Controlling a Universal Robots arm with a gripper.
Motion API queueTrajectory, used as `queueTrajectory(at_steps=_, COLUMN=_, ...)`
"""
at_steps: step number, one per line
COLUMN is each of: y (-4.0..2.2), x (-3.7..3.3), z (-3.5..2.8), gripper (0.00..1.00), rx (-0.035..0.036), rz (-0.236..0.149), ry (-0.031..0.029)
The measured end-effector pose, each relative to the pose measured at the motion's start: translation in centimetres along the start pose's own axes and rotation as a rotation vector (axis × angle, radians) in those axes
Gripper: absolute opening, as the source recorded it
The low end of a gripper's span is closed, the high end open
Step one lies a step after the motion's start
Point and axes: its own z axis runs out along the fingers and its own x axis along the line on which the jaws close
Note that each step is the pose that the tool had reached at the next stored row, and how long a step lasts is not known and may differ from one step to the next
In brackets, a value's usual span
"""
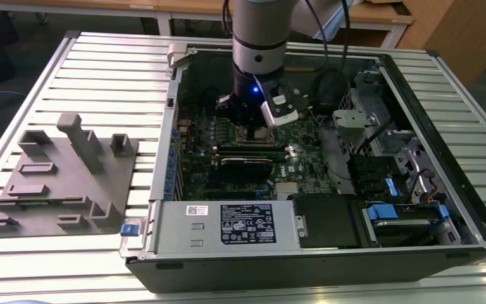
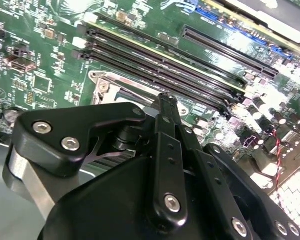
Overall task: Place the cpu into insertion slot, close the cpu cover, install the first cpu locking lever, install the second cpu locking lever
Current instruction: 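Install the second cpu locking lever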
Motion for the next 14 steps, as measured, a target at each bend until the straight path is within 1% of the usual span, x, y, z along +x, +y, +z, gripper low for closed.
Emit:
queueTrajectory(at_steps=2, y=-0.03, x=0.16, z=0.22, gripper=0.11, rx=0.0005, rz=0.0, ry=0.0)
queueTrajectory(at_steps=6, y=-0.09, x=0.4, z=0.88, gripper=0.11, rx=0.0008, rz=0.0, ry=-0.0002)
queueTrajectory(at_steps=14, y=-0.09, x=0.41, z=1.01, gripper=0.11, rx=0.0005, rz=0.0, ry=-0.0003)
